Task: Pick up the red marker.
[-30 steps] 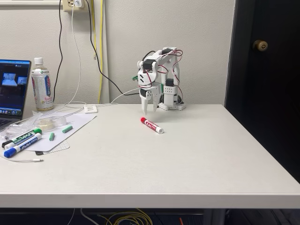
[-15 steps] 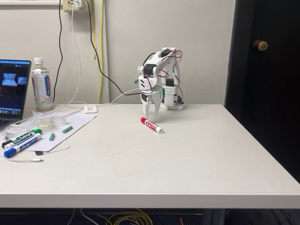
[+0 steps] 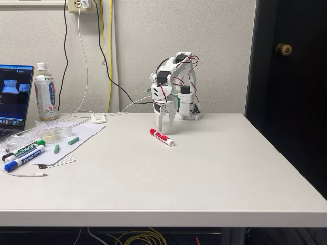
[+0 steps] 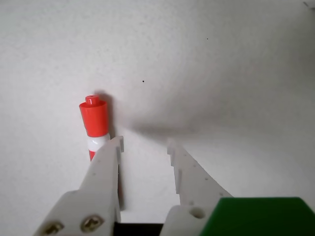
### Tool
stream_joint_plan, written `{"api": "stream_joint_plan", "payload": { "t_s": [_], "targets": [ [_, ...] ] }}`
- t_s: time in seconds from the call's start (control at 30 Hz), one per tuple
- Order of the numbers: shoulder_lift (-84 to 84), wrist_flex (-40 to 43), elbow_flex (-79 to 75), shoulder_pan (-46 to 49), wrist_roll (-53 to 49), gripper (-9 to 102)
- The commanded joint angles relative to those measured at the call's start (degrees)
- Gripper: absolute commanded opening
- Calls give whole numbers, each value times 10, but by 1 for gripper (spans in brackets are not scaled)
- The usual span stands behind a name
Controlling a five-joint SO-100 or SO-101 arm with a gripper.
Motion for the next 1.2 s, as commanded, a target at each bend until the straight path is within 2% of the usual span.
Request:
{"api": "stream_joint_plan", "payload": {
  "t_s": [0.0, 0.37, 1.17],
  "targets": [
    [10, 11, -27, -3, 4, 21],
    [-37, 129, -186, -7, 4, 21],
    [-171, 77, -287, -6, 7, 21]
  ]
}}
